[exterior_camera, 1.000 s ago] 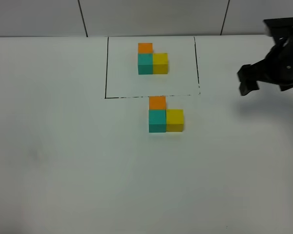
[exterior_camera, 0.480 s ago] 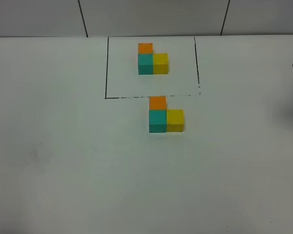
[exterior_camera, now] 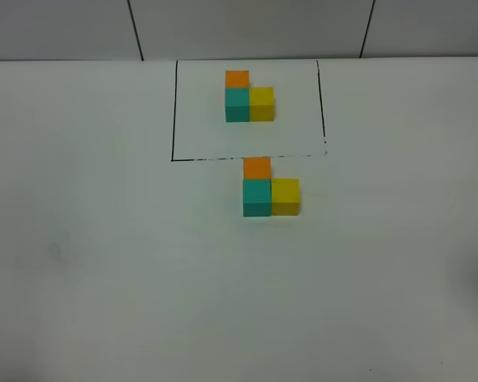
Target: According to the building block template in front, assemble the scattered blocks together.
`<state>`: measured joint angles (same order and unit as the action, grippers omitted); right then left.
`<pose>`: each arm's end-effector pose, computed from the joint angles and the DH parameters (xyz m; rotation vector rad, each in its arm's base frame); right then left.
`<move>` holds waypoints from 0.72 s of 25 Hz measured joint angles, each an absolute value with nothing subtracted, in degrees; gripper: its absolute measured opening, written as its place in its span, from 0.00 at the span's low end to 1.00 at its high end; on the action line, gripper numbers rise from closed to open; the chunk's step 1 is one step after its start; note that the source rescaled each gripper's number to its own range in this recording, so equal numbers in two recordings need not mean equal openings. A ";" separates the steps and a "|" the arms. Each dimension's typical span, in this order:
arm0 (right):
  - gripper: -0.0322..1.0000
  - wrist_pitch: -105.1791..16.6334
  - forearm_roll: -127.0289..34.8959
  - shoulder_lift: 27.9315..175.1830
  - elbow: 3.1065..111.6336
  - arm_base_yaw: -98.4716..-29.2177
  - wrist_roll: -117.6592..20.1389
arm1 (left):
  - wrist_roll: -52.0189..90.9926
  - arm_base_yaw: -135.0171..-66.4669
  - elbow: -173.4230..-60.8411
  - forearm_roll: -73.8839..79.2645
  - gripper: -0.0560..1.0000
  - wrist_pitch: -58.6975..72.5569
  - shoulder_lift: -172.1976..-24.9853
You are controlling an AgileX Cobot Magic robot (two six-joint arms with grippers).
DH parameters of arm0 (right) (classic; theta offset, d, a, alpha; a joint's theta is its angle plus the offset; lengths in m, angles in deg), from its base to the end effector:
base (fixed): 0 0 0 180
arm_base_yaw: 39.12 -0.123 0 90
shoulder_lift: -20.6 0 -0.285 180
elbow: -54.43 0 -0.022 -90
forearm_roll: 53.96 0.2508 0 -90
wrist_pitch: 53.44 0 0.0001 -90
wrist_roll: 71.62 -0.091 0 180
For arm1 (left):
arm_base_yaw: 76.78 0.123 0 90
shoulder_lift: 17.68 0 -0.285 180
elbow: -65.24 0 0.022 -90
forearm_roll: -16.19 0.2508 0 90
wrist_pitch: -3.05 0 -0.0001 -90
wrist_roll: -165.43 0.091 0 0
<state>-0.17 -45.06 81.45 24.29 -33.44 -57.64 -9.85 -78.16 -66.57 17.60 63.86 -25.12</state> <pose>0.1657 -0.0051 0.3165 -0.1151 2.4996 0.0530 -0.0065 0.0021 0.2791 0.1068 2.0298 0.0661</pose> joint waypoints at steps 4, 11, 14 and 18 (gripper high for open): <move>1.00 0.60 -44.93 69.29 16.53 -33.49 -58.70 | -9.85 -78.16 -66.57 17.60 0.67 63.86 -25.12; 1.00 5.66 -46.67 51.27 8.37 -37.23 -61.24 | -9.91 -78.16 -66.57 17.60 0.67 63.86 -25.12; 1.00 7.26 -46.84 45.73 6.93 -37.60 -61.62 | -9.91 -78.16 -66.57 17.60 0.67 63.86 -25.12; 1.00 7.77 -46.90 38.53 6.12 -37.60 -61.76 | -9.91 -78.16 -66.57 17.60 0.67 63.92 -25.12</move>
<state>7.77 -46.90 38.53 6.12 -37.60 -61.76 -9.91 -78.16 -66.57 17.60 63.92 -25.12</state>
